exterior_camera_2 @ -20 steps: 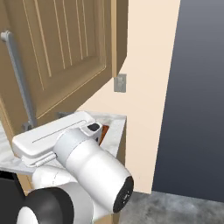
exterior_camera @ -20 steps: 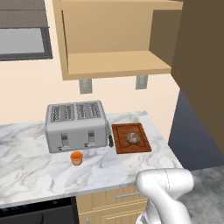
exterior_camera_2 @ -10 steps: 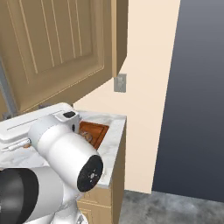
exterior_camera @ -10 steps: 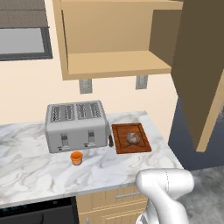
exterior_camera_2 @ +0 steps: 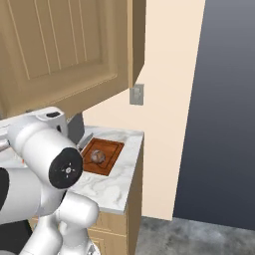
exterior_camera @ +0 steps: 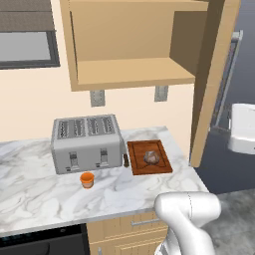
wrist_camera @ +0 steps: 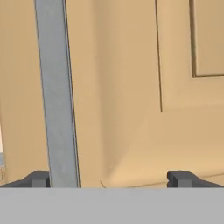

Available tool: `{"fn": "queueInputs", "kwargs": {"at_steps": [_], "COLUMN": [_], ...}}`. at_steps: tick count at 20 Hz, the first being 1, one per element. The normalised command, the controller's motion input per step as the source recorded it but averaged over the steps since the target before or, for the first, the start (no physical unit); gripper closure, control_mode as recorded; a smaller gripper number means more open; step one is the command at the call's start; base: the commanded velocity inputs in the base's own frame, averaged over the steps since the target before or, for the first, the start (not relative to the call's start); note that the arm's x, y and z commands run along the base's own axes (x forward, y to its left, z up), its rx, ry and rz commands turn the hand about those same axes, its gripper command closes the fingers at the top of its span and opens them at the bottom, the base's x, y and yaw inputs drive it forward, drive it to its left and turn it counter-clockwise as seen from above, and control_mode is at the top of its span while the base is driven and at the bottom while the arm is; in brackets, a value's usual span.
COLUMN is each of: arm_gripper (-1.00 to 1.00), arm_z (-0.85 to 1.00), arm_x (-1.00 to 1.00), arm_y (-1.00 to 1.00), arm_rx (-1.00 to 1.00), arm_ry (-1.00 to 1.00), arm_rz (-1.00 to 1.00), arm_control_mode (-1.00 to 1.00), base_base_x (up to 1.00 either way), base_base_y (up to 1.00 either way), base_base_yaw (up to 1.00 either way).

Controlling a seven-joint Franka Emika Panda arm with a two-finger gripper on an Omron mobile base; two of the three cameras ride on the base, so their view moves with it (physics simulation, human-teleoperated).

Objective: Pick the bread, place it on the cutting board, pick the jam, place it on the counter, and close the cabinet.

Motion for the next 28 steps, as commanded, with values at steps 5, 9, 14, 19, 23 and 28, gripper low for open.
{"fn": "queueInputs", "kwargs": {"at_steps": [5, 9, 14, 19, 23, 28], "arm_gripper": [-1.00, -1.00, -1.00, -1.00, -1.00, -1.00], "arm_z": [0.00, 0.00, 0.00, -0.06, -0.11, -0.19], "arm_x": [0.29, 0.22, 0.18, 0.09, 0.14, 0.20], "arm_y": [0.52, 0.46, 0.42, 0.39, 0.42, 0.45], "arm_rx": [0.01, 0.04, 0.05, 0.05, 0.01, 0.00], "arm_ry": [0.00, 0.00, 0.00, 0.00, -0.01, -0.02], "arm_rz": [-0.11, -0.14, -0.15, -0.16, -0.16, -0.16], "arm_control_mode": [-1.00, -1.00, -1.00, -1.00, -1.00, -1.00], "base_base_x": [0.00, 0.00, 0.00, 0.00, 0.00, 0.00], "base_base_y": [0.00, 0.00, 0.00, 0.00, 0.00, 0.00], "base_base_yaw": [0.00, 0.00, 0.00, 0.00, 0.00, 0.00]}}
